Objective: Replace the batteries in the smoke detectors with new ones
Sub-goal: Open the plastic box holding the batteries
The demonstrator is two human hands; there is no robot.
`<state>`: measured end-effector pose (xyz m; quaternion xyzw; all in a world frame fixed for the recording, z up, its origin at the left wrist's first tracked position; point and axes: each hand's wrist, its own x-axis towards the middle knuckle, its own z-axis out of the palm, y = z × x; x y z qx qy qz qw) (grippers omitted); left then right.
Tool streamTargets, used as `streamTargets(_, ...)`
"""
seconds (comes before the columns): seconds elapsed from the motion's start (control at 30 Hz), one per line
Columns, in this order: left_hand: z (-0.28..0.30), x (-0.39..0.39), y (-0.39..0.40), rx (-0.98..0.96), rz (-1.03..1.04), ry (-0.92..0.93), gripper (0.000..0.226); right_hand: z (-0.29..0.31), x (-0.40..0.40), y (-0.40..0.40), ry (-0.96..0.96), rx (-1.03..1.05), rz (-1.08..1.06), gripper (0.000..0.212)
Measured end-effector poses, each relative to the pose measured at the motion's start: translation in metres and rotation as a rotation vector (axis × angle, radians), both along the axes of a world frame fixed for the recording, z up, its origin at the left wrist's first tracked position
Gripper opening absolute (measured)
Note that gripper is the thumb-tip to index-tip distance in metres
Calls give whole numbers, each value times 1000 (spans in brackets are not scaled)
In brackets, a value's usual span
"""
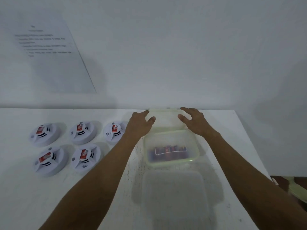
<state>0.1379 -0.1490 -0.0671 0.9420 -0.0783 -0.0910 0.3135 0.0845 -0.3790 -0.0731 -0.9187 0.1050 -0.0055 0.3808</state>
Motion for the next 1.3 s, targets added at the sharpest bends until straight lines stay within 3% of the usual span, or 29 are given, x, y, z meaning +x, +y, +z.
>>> streamTargets(0.2,19,-63,12,-165,-63,-128,50,21,-59,21,-137,117,27,47)
streamTargets(0.6,-8,-108,24,-235,9,42,65,-1,-102,37,-28,165,-35,52)
streamTargets(0.97,-11,-97,19,-671,57,180,48,-16,-91,35,-132,340,-31,45)
streamTargets(1.17,-12,-90,20,-635,101,91,52,-17,-89,37,-160,314,-116,49)
streamTargets(1.3,-9,-88,24,-470,60,93,81,-15,-88,35,-86,230,-99,51)
